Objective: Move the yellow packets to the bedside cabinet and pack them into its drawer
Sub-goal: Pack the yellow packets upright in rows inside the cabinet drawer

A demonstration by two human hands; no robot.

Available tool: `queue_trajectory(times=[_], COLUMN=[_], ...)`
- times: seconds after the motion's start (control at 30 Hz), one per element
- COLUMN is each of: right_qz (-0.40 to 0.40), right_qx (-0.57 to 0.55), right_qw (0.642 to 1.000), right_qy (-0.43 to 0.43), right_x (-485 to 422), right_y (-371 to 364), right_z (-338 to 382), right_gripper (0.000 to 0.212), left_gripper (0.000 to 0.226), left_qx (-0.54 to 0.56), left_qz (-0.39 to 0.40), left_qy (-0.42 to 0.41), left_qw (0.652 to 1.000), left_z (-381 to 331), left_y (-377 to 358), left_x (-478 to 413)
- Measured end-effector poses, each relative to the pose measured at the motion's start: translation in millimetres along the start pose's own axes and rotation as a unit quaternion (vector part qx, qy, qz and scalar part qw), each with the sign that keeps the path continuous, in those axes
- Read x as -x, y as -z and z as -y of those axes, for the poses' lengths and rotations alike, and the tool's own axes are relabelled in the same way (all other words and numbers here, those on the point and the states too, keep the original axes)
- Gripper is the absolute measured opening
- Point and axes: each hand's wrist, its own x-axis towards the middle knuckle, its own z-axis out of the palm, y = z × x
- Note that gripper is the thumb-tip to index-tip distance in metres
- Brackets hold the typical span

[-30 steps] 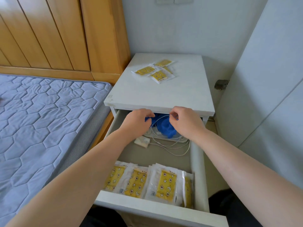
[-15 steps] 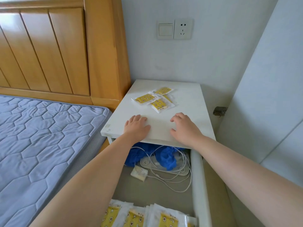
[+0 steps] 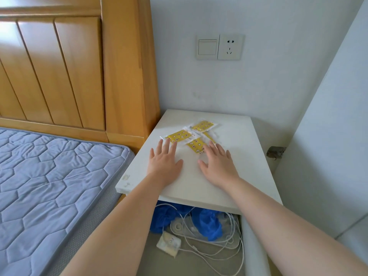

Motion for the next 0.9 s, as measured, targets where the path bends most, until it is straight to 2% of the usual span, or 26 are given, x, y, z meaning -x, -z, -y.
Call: queue_trajectory(times=[0.13, 0.23, 0.3, 0.33, 0.4, 0.5, 0.63, 0.7, 0.8, 0.9], right_qz=[-0.022, -0.069, -0.106, -0.13, -0.159, -0.161, -0.144, -0.115, -0.077, -0.191], right_qx=[-0.021, -0.179, -0.254, -0.261, -0.246, -0.221, -0.202, -0.194, -0.143, -0.048], right_qw=[0.999, 0.981, 0.961, 0.957, 0.956, 0.961, 0.966, 0.972, 0.984, 0.974], right_qy=[-0.009, -0.009, -0.001, 0.002, -0.013, -0.043, -0.076, -0.071, -0.08, -0.114], right_x=[-5, 3, 13, 16, 15, 3, -19, -31, -44, -46], right_y=[-1, 2, 5, 7, 9, 4, 1, 1, -4, -5], right_z=[0, -1, -2, -3, -3, -4, -12, -16, -20, -18], right_gripper=[0.053, 0.033, 0.028, 0.03, 0.034, 0.035, 0.037, 0.041, 0.041, 0.031], left_gripper=[0.058, 0.042, 0.044, 0.048, 0.055, 0.059, 0.056, 0.054, 0.051, 0.057], left_qx=[0.022, 0.095, 0.153, 0.161, 0.127, 0.024, -0.035, -0.036, 0.026, 0.092], left_qz=[0.018, -0.082, -0.163, -0.176, -0.13, -0.003, 0.059, 0.064, 0.0, -0.069], left_qy=[0.002, -0.038, -0.079, -0.09, -0.079, -0.059, -0.09, -0.098, -0.11, -0.11], left_qw=[1.0, 0.991, 0.972, 0.967, 0.98, 0.998, 0.994, 0.992, 0.994, 0.987], left_z=[-2, -3, -3, -4, -7, -14, -18, -19, -19, -17], left_y=[1, 4, 3, 3, 2, -1, 1, 3, 5, 5], left_x=[-15, -5, 6, 11, 18, 21, 18, 18, 21, 25])
